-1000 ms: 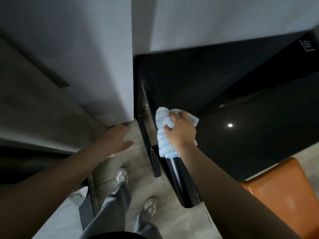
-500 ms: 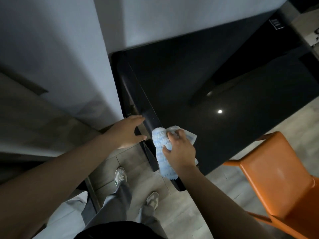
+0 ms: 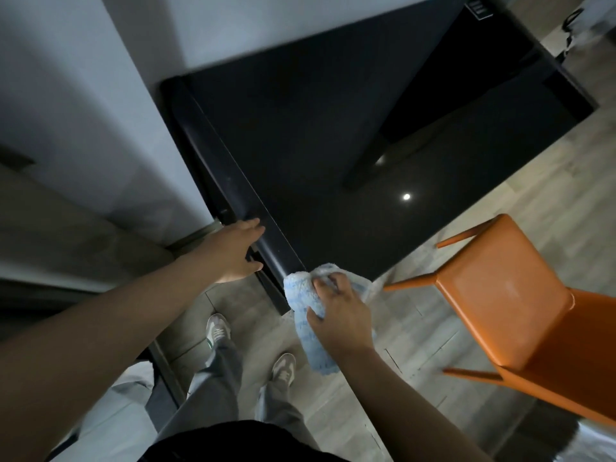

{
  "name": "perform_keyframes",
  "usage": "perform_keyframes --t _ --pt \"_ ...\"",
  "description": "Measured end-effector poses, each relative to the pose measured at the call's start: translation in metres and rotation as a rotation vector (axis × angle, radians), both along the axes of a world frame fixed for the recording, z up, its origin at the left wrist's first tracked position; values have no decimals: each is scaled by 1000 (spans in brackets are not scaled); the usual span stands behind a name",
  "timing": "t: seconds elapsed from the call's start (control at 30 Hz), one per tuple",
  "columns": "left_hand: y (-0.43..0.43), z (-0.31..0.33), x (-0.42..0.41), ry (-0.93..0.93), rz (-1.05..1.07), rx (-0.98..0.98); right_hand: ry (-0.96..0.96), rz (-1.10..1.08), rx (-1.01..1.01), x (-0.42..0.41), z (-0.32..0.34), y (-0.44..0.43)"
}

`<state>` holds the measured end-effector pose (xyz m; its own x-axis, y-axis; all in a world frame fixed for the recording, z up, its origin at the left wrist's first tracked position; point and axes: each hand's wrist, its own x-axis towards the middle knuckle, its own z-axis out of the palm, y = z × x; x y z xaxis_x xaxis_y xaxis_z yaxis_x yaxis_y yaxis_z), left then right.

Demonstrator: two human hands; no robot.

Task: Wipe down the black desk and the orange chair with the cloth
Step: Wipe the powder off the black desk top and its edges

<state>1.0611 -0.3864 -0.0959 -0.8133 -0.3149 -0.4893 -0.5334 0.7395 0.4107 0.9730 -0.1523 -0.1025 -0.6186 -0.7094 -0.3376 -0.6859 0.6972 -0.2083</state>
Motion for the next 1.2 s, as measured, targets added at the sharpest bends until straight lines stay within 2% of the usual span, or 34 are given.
perform_keyframes --t 0.37,0.57,0.77,0.9,1.07,1.2 --pt "29 -7 -4 -89 15 -81 9 -10 27 -8 20 55" --pt "33 -6 -2 -65 58 -36 -57 -107 -147 -31 49 49" --pt "23 -5 32 96 230 5 -225 -42 -356 -41 75 -20" --pt "-3 -6 70 70 323 -26 -485 0 -454 -37 82 -88" --pt "-46 -6 98 28 478 -49 -677 92 -499 -31 79 -178" --pt "-76 -12 111 33 521 18 -763 72 -495 -38 62 -245"
